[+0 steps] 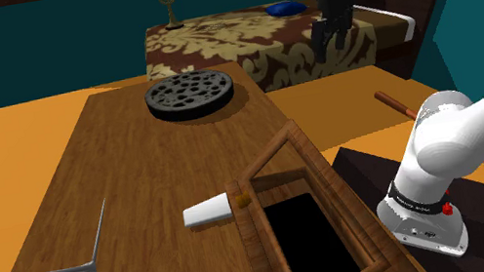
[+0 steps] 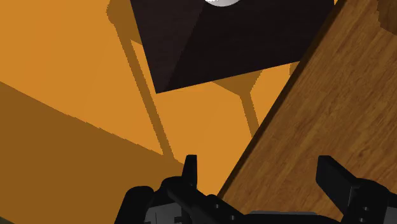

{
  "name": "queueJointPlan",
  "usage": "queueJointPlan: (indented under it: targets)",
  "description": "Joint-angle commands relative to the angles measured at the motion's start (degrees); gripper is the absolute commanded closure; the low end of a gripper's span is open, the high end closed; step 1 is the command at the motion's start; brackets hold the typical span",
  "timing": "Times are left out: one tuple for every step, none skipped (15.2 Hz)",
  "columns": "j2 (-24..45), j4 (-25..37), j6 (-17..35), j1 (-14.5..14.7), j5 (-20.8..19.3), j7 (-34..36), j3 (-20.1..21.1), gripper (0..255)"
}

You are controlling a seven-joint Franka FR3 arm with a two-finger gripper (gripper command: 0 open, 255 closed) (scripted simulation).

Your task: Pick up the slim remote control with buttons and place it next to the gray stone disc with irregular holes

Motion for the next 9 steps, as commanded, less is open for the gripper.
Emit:
queueJointPlan:
  targets:
    - [0.0,0.0,0.0,0.0,0.0,0.0,0.0,0]
    - [1.3,0.0,1.0,0.8,0.4,-0.3,0.6,0]
    - [2.6,0.0,2.1,1.6,0.8,-0.7,1.2,0]
    - [3.9,0.1,3.1,2.4,1.2,-1.0,1.8,0]
    - [5.3,0.3,4.1,3.2,1.6,-1.3,2.4,0]
    - [6.7,0.4,5.0,3.9,2.0,-1.7,3.0,0]
    - [8.0,0.6,6.0,4.7,2.4,-2.0,3.6,0]
    - [9.4,0.9,6.9,5.4,2.7,-2.4,4.2,0]
    - [10.8,1.1,7.8,6.1,3.0,-2.8,4.8,0]
